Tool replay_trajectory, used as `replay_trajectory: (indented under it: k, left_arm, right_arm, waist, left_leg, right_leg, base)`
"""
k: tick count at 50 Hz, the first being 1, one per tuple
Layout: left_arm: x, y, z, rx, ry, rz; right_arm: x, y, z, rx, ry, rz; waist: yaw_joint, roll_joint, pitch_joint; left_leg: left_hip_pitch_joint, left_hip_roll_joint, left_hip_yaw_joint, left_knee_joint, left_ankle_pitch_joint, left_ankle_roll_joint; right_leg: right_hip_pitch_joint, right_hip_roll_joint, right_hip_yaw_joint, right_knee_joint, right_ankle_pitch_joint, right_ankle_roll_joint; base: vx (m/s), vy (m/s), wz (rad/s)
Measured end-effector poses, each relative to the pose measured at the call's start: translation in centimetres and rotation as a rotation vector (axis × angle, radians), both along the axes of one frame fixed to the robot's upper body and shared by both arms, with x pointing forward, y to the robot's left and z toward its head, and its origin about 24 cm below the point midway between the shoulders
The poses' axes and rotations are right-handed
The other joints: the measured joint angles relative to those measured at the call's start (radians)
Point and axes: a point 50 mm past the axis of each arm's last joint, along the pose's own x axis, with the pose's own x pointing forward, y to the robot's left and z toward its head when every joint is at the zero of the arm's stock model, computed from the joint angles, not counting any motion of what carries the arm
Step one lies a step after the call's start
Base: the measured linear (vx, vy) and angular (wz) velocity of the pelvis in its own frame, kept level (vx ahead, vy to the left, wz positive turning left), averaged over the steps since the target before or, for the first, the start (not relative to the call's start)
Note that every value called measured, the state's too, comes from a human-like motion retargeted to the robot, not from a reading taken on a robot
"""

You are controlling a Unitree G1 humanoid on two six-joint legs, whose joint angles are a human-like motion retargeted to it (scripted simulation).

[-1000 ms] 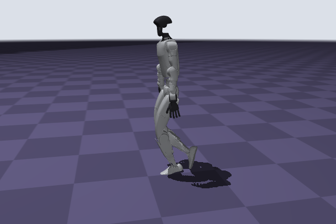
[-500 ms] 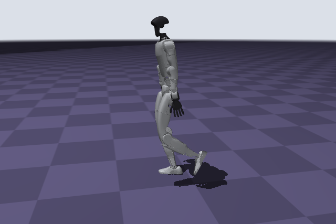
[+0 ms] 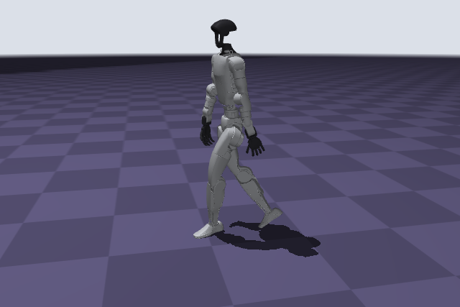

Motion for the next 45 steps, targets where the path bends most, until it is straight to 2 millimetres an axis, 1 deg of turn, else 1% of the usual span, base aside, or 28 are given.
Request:
replay_trajectory:
  k: [2, 3, 5, 7, 10, 12, 15, 17, 18, 20, 21, 22, 23, 25, 27, 28, 29, 30, 32, 33, 35, 38, 40, 41, 43, 45]
  left_arm:
    - [0.3, 0.0, -0.1, -0.005, -0.017, 0.001]
    - [0.8, -0.1, -0.1, -0.014, -0.037, -0.003]
    - [2.5, -0.2, -0.3, -0.021, -0.096, -0.009]
    - [5.2, 0.2, -0.3, 0.007, -0.179, -0.036]
    - [10.3, 0.7, 0.2, 0.053, -0.353, -0.13]
    - [13.9, 0.8, 1.0, 0.067, -0.497, -0.208]
    - [18.9, 0.5, 2.8, 0.064, -0.702, -0.312]
    - [21.2, -0.1, 4.0, 0.052, -0.805, -0.351]
    - [22.1, -0.4, 4.4, 0.044, -0.846, -0.36]
    - [22.9, -1.3, 4.9, 0.038, -0.905, -0.336]
    - [22.8, -1.8, 4.7, 0.04, -0.917, -0.297]
    - [22.6, -2.4, 4.5, 0.04, -0.92, -0.255]
    - [22.1, -2.9, 4.1, 0.039, -0.907, -0.208]
    - [20.5, -3.6, 3.0, 0.027, -0.837, -0.123]
    - [18.1, -3.5, 1.8, 0.007, -0.707, -0.086]
    - [16.8, -3.2, 1.3, 0.002, -0.633, -0.084]
    - [15.5, -2.9, 0.9, 0.004, -0.556, -0.09]
    - [14.1, -2.6, 0.5, 0.009, -0.478, -0.1]
    - [11.6, -1.9, 0.1, 0.042, -0.36, -0.125]
    - [10.7, -1.4, 0.0, 0.061, -0.324, -0.131]
    - [9.3, 0.0, -0.1, 0.08, -0.284, -0.122]
    - [6.9, 2.1, 0.1, 0.11, -0.228, -0.058]
    - [5.6, 3.0, 0.2, 0.157, -0.196, -0.002]
    - [5.2, 3.1, 0.2, 0.189, -0.193, 0.035]
    - [4.7, 3.0, 0.1, 0.252, -0.196, 0.12]
    - [4.1, 2.8, 0.1, 0.286, -0.199, 0.202]
  right_arm:
    - [-1.4, -0.7, -0.2, -0.05, 0.031, -0.013]
    - [-2.0, -1.1, -0.3, -0.082, 0.045, -0.029]
    - [-2.9, -2.0, -0.3, -0.143, 0.062, -0.072]
    - [-3.6, -2.7, -0.3, -0.161, 0.082, -0.143]
    - [-5.6, -3.2, -0.4, -0.108, 0.147, -0.285]
    - [-7.2, -3.3, -0.5, -0.062, 0.197, -0.349]
    - [-9.1, -3.1, -0.6, -0.033, 0.25, -0.393]
    - [-9.9, -3.0, -0.8, -0.064, 0.236, -0.361]
    - [-10.1, -2.9, -0.9, -0.09, 0.22, -0.323]
    - [-10.3, -2.8, -1.0, -0.14, 0.194, -0.226]
    - [-10.2, -2.7, -1.0, -0.152, 0.186, -0.176]
    - [-10.2, -2.7, -1.0, -0.16, 0.179, -0.132]
    - [-10.0, -2.6, -1.0, -0.16, 0.172, -0.098]
    - [-9.6, -2.5, -1.1, -0.151, 0.158, -0.056]
    - [-9.1, -2.5, -1.0, -0.15, 0.148, -0.048]
    - [-8.9, -2.5, -1.0, -0.162, 0.144, -0.051]
    - [-8.7, -2.7, -1.0, -0.181, 0.14, -0.062]
    - [-8.5, -3.0, -0.9, -0.204, 0.136, -0.076]
    - [-8.1, -4.1, -0.6, -0.247, 0.13, -0.114]
    - [-7.8, -4.6, -0.4, -0.257, 0.122, -0.126]
    - [-6.6, -5.8, -0.1, -0.258, 0.097, -0.121]
    - [-5.6, -7.0, 0.4, -0.21, 0.074, -0.107]
    - [-5.4, -8.0, 0.7, -0.189, 0.065, -0.152]
    - [-5.5, -8.6, 0.9, -0.199, 0.055, -0.193]
    - [-5.7, -9.7, 1.3, -0.23, 0.035, -0.274]
    - [-6.2, -10.3, 1.5, -0.266, 0.026, -0.341]
  waist:
    - [0.011, 0.025, -0.02]
    - [0.013, 0.044, -0.031]
    - [-0.015, 0.089, -0.035]
    - [-0.064, 0.122, -0.008]
    - [-0.099, 0.128, 0.011]
    - [-0.111, 0.115, 0.016]
    - [-0.121, 0.084, 0.026]
    - [-0.14, 0.059, 0.035]
    - [-0.157, 0.046, 0.041]
    - [-0.192, 0.025, 0.049]
    - [-0.205, 0.021, 0.051]
    - [-0.216, 0.016, 0.053]
    - [-0.226, 0.009, 0.056]
    - [-0.228, -0.007, 0.058]
    - [-0.189, 0.0, 0.044]
    - [-0.167, 0.0, 0.036]
    - [-0.146, 0.0, 0.03]
    - [-0.124, -0.001, 0.026]
    - [-0.082, 0.013, 0.037]
    - [-0.076, 0.022, 0.043]
    - [-0.08, 0.035, 0.049]
    - [-0.082, 0.052, 0.016]
    - [-0.073, 0.072, 0.002]
    - [-0.068, 0.085, 0.005]
    - [-0.068, 0.112, 0.012]
    - [-0.073, 0.133, 0.005]
  left_leg:
    - [0.066, 0.057, 0.034, 0.002, -0.049, 0.0]
    - [0.078, 0.068, -0.003, 0.008, -0.061, 0.0]
    - [0.107, 0.095, -0.047, 0.02, -0.079, 0.0]
    - [0.151, 0.108, -0.085, 0.02, -0.087, 0.0]
    - [0.192, 0.077, -0.151, 0.003, -0.078, 0.0]
    - [0.215, 0.043, -0.197, -0.019, -0.066, 0.0]
    - [0.242, -0.015, -0.281, -0.044, -0.055, 0.0]
    - [0.255, -0.058, -0.356, -0.049, -0.045, 0.0]
    - [0.262, -0.084, -0.405, -0.05, -0.04, 0.0]
    - [0.28, -0.134, -0.514, -0.051, -0.031, 0.0]
    - [0.289, -0.153, -0.564, -0.049, -0.031, 0.0]
    - [0.297, -0.174, -0.61, -0.046, -0.032, 0.0]
    - [0.307, -0.195, -0.649, -0.042, -0.035, 0.0]
    - [0.325, -0.23, -0.704, -0.042, -0.04, 0.0]
    - [0.324, -0.224, -0.715, -0.048, -0.037, 0.0]
    - [0.316, -0.227, -0.721, -0.044, -0.033, 0.0]
    - [0.309, -0.233, -0.727, -0.037, -0.027, 0.0]
    - [0.302, -0.241, -0.733, -0.028, -0.02, 0.0]
    - [0.306, -0.251, -0.72, -0.011, 0.0, -0.008]
    - [0.298, -0.244, -0.716, 0.006, 0.004, -0.032]
    - [0.272, -0.237, -0.687, 0.04, 0.016, -0.058]
    - [0.219, -0.219, -0.583, 0.062, 0.015, -0.052]
    - [0.203, -0.195, -0.489, 0.04, 0.0, -0.053]
    - [0.207, -0.181, -0.443, 0.018, -0.007, -0.061]
    - [0.22, -0.151, -0.35, -0.028, -0.019, -0.086]
    - [0.231, -0.116, -0.241, -0.085, -0.023, -0.12]
  right_leg:
    - [-0.037, 0.038, 0.045, 0.114, 0.16, 0.028]
    - [-0.056, 0.048, 0.024, 0.18, 0.225, 0.037]
    - [-0.103, 0.036, -0.054, 0.324, 0.251, 0.039]
    - [-0.162, -0.01, -0.13, 0.467, 0.127, 0.004]
    - [-0.252, -0.099, -0.203, 0.532, 0.017, -0.028]
    - [-0.324, -0.142, -0.207, 0.494, -0.061, -0.069]
    - [-0.425, -0.193, -0.166, 0.352, -0.141, -0.166]
    - [-0.487, -0.197, -0.06, 0.225, -0.186, -0.23]
    - [-0.517, -0.191, 0.032, 0.163, -0.193, -0.241]
    - [-0.567, -0.162, 0.281, 0.06, -0.181, -0.239]
    - [-0.574, -0.143, 0.406, 0.014, -0.156, -0.23]
    - [-0.576, -0.135, 0.502, -0.028, -0.125, -0.201]
    - [-0.57, -0.149, 0.538, -0.066, -0.082, -0.132]
    - [-0.548, -0.213, 0.457, -0.116, 0.044, -0.043]
    - [-0.511, -0.218, 0.345, -0.114, -0.063, -0.136]
    - [-0.496, -0.219, 0.302, -0.109, -0.095, -0.165]
    - [-0.477, -0.235, 0.264, -0.111, -0.114, -0.165]
    - [-0.455, -0.259, 0.228, -0.117, -0.126, -0.149]
    - [-0.398, -0.297, 0.141, -0.129, -0.141, -0.116]
    - [-0.361, -0.298, 0.078, -0.153, -0.146, -0.12]
    - [-0.28, -0.279, -0.052, -0.22, -0.158, -0.142]
    - [-0.224, -0.26, -0.209, -0.264, -0.192, -0.145]
    - [-0.203, -0.242, -0.284, -0.274, -0.214, -0.155]
    - [-0.188, -0.229, -0.321, -0.279, -0.223, -0.159]
    - [-0.154, -0.195, -0.396, -0.294, -0.241, -0.164]
    - [-0.129, -0.159, -0.473, -0.306, -0.26, -0.16]
  base:
    - [0.85, 0.05, 0.02]
    - [0.69, 0.14, 0.4]
    - [0.61, 0.19, 1.03]
    - [0.47, 0.09, 1.8]
    - [0.44, 0.06, 2.01]
    - [0.41, 0.0, 2.05]
    - [0.29, -0.09, 2.21]
    - [0.34, -0.13, 2.77]
    - [0.29, -0.13, 3.15]
    - [0.29, -0.12, 3.25]
    - [0.37, -0.15, 3.11]
    - [0.37, -0.15, 2.98]
    - [0.28, -0.11, 2.81]
    - [0.23, -0.1, 2.34]
    - [0.26, -0.22, 1.64]
    - [0.17, -0.17, 1.69]
    - [0.13, -0.16, 1.87]
    - [0.15, -0.08, 2.05]
    - [0.09, 0.01, 2.32]
    - [0.01, -0.08, 2.63]
    - [0.01, -0.2, 2.7]
    - [0.05, -0.19, 2.42]
    - [-0.08, -0.1, 2.35]
    - [-0.19, -0.02, 2.4]
    - [-0.24, 0.0, 2.46]
    - [-0.18, -0.01, 2.55]
